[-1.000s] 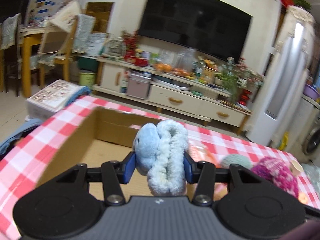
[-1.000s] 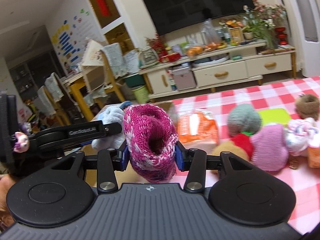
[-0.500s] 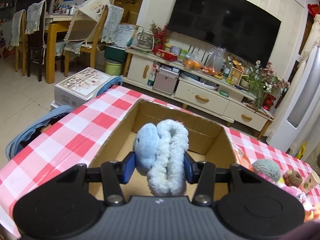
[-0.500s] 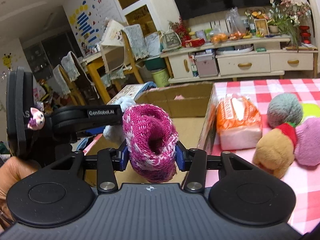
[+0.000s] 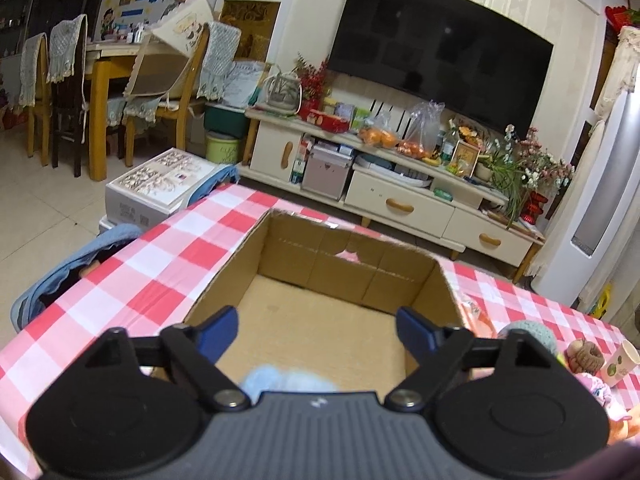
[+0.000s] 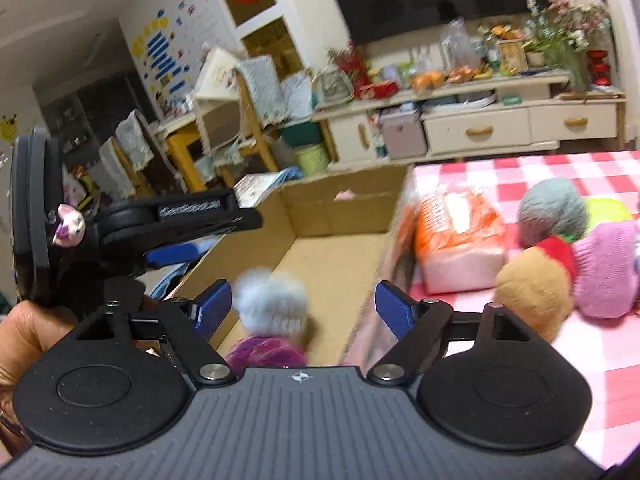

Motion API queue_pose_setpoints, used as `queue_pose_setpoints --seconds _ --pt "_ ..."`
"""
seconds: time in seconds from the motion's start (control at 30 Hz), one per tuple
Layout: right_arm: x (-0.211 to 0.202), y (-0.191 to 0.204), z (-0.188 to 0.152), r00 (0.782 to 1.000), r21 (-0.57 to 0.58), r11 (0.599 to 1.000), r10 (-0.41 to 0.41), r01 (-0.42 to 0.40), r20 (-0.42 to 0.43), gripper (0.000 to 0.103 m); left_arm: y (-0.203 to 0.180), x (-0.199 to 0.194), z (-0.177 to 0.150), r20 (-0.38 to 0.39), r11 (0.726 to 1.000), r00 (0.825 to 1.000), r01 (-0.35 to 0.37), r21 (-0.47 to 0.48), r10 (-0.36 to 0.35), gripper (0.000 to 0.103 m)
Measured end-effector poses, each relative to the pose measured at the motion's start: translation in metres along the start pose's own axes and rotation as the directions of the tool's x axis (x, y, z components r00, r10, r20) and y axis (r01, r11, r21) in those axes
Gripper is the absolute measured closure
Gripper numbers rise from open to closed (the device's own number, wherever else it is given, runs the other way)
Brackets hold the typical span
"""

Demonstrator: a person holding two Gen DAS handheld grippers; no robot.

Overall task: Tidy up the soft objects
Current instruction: 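Carry both items to the cardboard box while right tool drops the pink sock inside, then open the left tool to drop the blue scrunchie into the box, then move the right tool over the orange knitted toy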

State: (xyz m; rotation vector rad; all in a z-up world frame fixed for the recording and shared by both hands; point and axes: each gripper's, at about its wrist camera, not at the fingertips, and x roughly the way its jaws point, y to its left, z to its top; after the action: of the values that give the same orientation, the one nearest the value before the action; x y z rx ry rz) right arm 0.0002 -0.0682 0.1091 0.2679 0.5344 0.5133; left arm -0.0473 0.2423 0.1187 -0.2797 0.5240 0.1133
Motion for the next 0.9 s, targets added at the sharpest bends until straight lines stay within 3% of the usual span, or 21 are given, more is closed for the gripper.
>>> queue_pose_setpoints --seconds 0.1,0.23,0.9 --pt "-0.013 -0.009 -0.002 0.997 0.026 0.998 -0.060 0.059 0.039 0.003 -0.003 -0.003 -0.001 0.017 1.000 1.000 0.017 0.000 -0.017 0.007" --pt "-0.026 -0.021 -0.006 0.990 0.061 0.991 -0.127 0.123 0.064 0.003 -0.011 -0.003 -0.002 0.021 0.999 0.999 0.035 0.016 -0.036 0.007" --pt "-0.062 -0.040 -0.020 0.947 0.135 0.952 -0.292 0.274 0.135 0.002 -0.072 0.000 -0.019 0.014 0.982 0.997 0.077 0.172 -0.080 0.006"
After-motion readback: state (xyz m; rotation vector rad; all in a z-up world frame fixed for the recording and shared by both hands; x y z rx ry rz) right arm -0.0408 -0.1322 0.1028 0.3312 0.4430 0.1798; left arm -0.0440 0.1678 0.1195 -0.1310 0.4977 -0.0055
